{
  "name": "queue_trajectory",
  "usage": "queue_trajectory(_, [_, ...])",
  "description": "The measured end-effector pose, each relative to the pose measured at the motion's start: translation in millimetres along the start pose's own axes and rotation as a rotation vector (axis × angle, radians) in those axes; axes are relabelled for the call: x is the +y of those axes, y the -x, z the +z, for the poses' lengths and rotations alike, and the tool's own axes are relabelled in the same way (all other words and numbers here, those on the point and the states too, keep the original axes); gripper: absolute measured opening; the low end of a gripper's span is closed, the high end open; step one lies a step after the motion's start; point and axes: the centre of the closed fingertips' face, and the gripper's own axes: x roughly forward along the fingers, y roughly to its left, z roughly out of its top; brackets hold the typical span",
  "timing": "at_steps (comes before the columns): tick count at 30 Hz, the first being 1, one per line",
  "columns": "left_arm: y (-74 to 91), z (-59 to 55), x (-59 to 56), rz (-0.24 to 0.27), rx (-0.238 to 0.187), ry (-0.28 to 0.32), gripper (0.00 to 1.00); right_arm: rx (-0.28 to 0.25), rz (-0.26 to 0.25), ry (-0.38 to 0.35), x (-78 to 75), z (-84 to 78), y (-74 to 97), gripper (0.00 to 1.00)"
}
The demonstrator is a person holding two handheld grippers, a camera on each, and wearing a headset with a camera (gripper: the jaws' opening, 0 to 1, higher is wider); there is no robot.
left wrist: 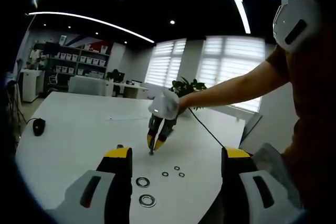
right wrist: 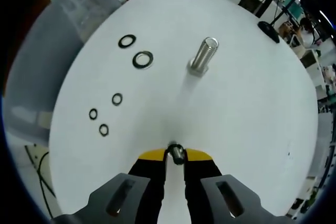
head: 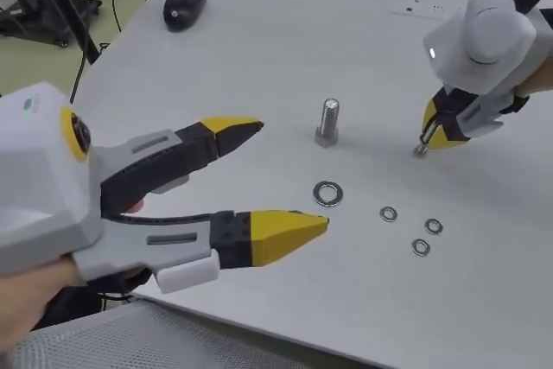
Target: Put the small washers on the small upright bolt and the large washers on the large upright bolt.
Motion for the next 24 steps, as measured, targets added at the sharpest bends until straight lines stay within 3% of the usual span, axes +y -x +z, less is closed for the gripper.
queue_trajectory(5, [0.2, 0.4, 1.2, 0.003, -0.002, 0.001, 0.68, -0.004, 0.001, -0.007, -1.5, -6.0, -15.0, 0.13])
queue_trajectory(14, [1.1, -1.6, 3.1, 0.009, 0.001, 0.005, 0.67, -0.01, -0.001, -0.013, -2.3, -9.3, -17.2, 0.14])
queue_trajectory(24, [1.5, -1.0, 2.8, 0.006, 0.001, -0.003, 0.67, -0.024, -0.022, -0.05, -1.0, -19.2, 0.0, 0.16])
